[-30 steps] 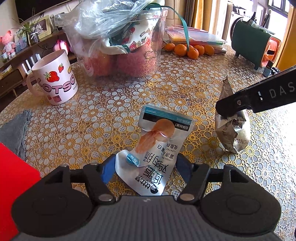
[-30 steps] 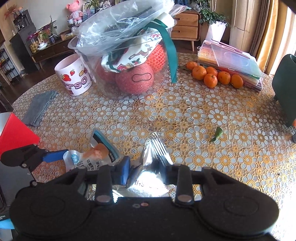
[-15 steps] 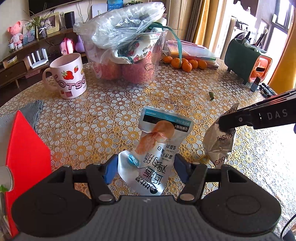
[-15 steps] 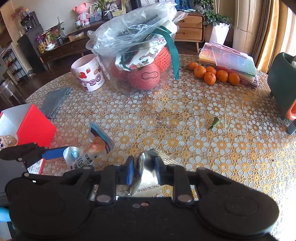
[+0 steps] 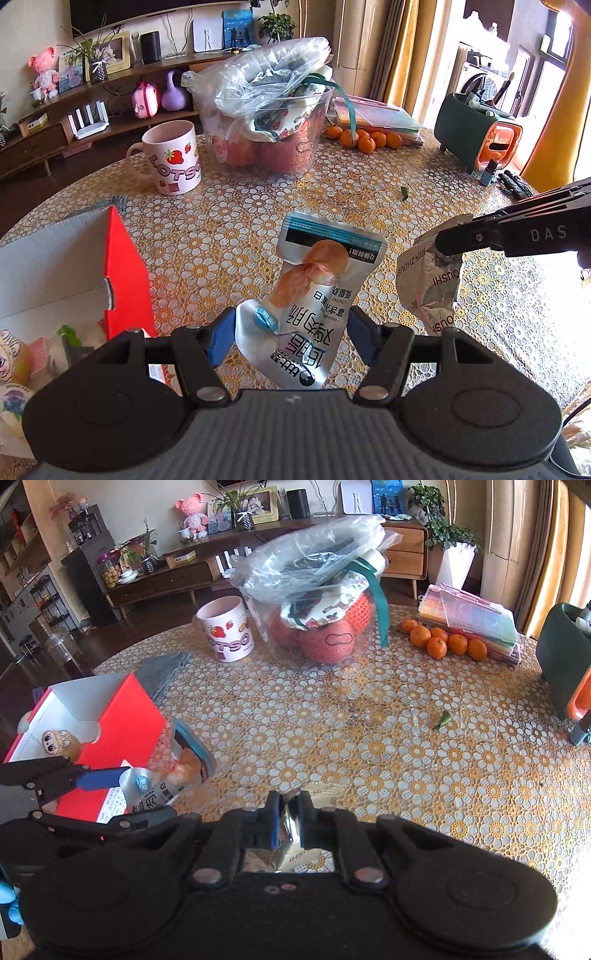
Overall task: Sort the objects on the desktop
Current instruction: 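Carry white packet with left tool into red box while right tool carries silver pouch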
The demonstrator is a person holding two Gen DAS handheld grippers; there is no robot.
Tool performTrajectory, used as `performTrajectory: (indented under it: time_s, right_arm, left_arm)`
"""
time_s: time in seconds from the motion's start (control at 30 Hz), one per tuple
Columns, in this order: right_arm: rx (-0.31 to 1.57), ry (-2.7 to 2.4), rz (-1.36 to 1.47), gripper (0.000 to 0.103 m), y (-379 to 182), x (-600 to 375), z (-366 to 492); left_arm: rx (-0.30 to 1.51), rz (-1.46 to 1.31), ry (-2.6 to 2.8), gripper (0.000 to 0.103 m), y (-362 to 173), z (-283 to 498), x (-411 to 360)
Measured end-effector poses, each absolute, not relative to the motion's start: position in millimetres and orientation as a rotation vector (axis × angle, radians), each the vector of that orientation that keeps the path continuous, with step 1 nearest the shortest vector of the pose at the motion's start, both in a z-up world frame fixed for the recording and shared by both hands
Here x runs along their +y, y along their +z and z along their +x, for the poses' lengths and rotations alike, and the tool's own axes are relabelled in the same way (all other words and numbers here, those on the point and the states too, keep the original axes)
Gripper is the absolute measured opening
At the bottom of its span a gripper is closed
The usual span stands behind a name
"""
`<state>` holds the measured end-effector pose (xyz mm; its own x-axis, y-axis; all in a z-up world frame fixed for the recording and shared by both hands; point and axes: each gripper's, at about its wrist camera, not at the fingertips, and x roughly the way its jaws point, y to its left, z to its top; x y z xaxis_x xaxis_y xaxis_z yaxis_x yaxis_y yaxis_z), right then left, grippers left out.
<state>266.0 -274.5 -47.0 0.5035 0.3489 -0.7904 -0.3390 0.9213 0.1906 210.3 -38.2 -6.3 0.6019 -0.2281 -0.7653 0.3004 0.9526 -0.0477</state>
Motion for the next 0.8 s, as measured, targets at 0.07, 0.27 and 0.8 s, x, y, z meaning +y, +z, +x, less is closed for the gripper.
performTrajectory:
  time_s: [0.07, 0.27, 0.8]
  right_arm:
    - [0.938, 0.434, 0.006, 0.009, -38, -269, 257]
    - [0.895, 0.494, -0.003, 0.009, -13, -244, 241]
    - [0.809, 0.636, -0.079, 0.000, 26, -143, 237]
  left_arm:
    - [0.870, 0.089, -0.296, 0.064, 1, 203, -30]
    - [0.857, 0.094, -0.267, 0.064, 25, 182, -4]
    - [0.809, 0.119, -0.110, 0.064, 63, 163, 97]
